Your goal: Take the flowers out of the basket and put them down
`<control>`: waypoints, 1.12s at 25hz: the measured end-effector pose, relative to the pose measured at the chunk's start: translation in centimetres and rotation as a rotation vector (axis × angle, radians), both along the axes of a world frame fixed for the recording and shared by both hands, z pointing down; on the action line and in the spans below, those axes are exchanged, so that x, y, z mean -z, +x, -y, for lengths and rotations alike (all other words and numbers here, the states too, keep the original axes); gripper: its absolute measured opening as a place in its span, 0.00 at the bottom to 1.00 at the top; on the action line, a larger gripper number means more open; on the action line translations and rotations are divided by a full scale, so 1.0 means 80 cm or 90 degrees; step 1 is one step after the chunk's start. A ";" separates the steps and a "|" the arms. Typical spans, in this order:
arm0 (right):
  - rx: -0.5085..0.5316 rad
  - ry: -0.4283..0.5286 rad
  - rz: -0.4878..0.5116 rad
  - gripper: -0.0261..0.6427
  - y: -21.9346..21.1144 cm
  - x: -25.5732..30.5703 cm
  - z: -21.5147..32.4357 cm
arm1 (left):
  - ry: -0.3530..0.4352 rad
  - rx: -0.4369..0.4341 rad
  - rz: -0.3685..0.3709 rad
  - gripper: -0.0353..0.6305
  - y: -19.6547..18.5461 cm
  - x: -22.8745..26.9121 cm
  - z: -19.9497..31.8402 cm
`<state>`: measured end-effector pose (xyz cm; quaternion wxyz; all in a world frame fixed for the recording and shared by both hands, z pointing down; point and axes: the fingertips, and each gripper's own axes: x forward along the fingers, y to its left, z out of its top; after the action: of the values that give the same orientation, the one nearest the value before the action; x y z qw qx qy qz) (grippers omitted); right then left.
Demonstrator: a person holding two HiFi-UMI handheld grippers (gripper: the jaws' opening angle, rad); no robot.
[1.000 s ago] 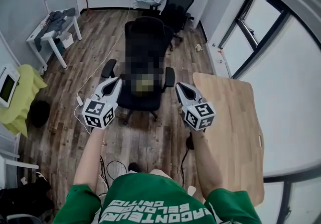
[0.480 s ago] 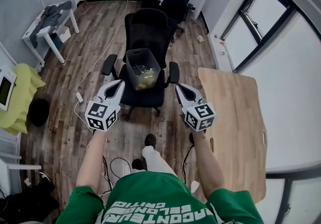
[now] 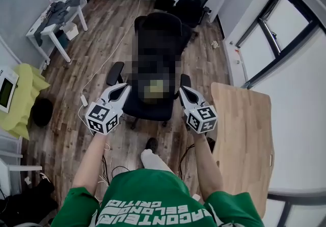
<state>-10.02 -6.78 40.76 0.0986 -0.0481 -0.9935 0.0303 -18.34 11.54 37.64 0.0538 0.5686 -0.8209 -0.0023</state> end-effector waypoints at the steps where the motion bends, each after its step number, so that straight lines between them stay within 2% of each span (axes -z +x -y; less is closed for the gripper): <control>1: 0.001 -0.004 -0.003 0.05 -0.012 -0.001 0.009 | -0.002 -0.005 -0.004 0.08 -0.011 0.001 0.010; 13: 0.034 -0.024 -0.017 0.05 -0.124 -0.018 0.098 | -0.035 -0.020 -0.028 0.08 -0.109 -0.017 0.113; 17: 0.042 -0.034 -0.027 0.05 -0.144 -0.030 0.108 | -0.040 -0.019 -0.040 0.08 -0.128 -0.027 0.124; 21: 0.053 -0.047 -0.043 0.05 -0.161 -0.042 0.104 | -0.030 -0.041 -0.061 0.08 -0.135 -0.037 0.125; 28: 0.043 -0.055 -0.067 0.05 -0.192 -0.065 0.098 | -0.042 -0.056 -0.080 0.08 -0.169 -0.063 0.124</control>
<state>-25.36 -14.61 45.93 0.1495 -0.0843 -0.9825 0.0726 -31.82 1.61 42.68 0.1238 0.6005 -0.7899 -0.0084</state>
